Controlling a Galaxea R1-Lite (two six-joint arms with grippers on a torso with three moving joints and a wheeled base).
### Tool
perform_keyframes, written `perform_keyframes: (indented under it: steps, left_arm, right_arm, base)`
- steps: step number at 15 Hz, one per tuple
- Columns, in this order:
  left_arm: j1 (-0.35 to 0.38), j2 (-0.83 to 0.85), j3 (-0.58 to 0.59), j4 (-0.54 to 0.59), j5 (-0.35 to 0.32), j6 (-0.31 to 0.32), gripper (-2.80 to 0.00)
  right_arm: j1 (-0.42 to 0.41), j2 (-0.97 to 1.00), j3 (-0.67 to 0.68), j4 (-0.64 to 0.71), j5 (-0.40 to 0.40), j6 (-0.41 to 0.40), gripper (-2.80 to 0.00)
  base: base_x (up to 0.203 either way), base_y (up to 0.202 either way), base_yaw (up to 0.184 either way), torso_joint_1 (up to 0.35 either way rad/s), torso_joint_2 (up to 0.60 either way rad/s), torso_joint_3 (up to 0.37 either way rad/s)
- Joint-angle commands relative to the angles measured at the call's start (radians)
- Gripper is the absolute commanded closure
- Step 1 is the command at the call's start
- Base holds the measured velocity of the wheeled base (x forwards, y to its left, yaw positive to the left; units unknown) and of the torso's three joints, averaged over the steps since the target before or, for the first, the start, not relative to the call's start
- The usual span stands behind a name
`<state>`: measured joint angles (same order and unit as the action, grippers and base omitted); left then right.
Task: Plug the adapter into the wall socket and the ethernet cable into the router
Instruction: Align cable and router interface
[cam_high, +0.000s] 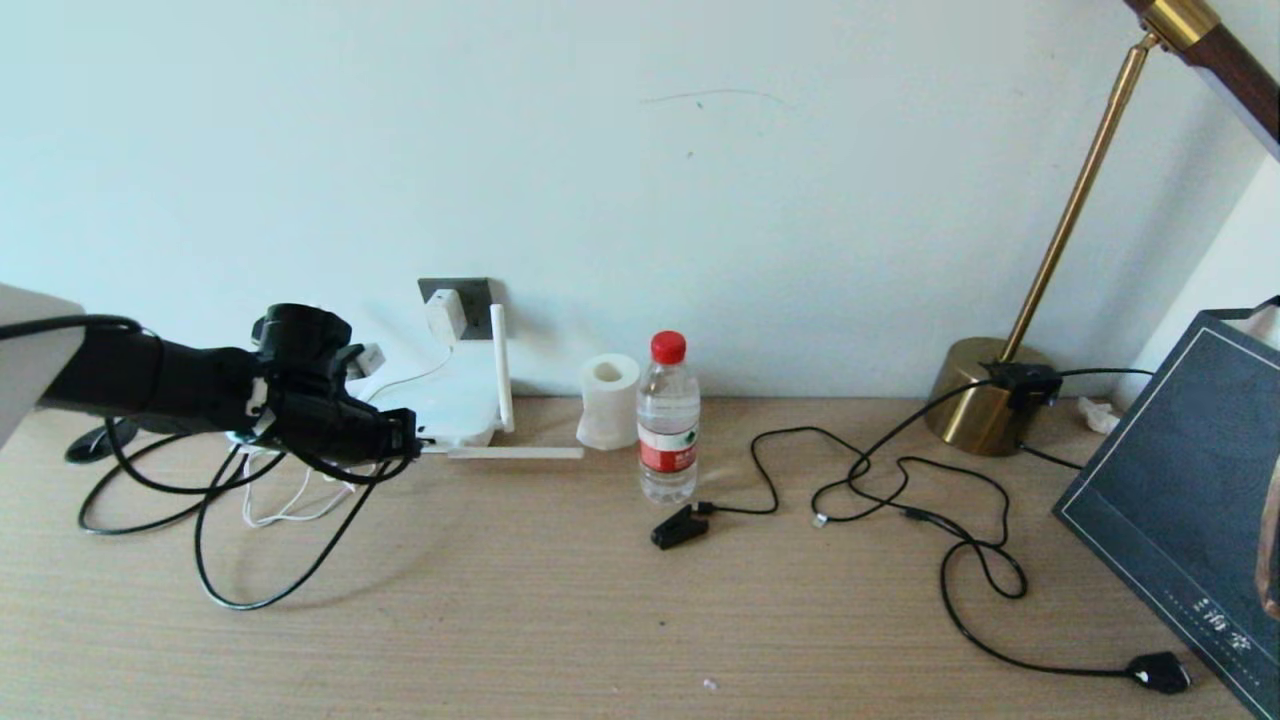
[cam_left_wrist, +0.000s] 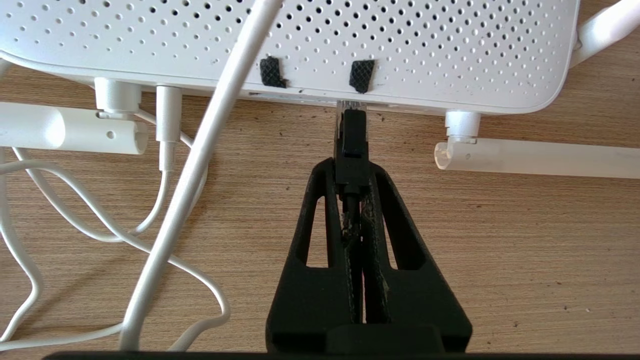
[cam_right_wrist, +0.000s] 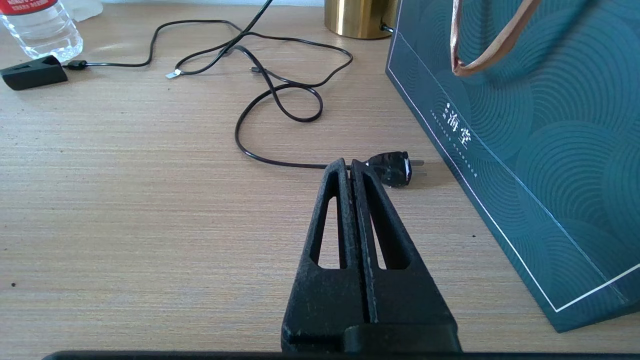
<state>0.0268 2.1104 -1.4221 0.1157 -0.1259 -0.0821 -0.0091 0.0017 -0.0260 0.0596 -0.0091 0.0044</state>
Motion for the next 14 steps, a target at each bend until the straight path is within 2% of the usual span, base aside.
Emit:
perform_keyframes:
  steps: [1, 14]
  left_arm:
    - [0.0, 0.005, 0.002, 0.002, 0.0, -0.001, 0.0]
    - [-0.001, 0.006, 0.014, 0.001, 0.0, -0.001, 0.0]
  right_arm:
    - [0.0, 0.001, 0.0, 0.0, 0.0, 0.0, 0.0]
    - [0.0, 0.001, 0.0, 0.0, 0.0, 0.0, 0.0]
  base:
    - [0.0, 0.0, 0.0, 0.0, 0.0, 0.0]
    - [0.0, 0.0, 0.0, 0.0, 0.0, 0.0]
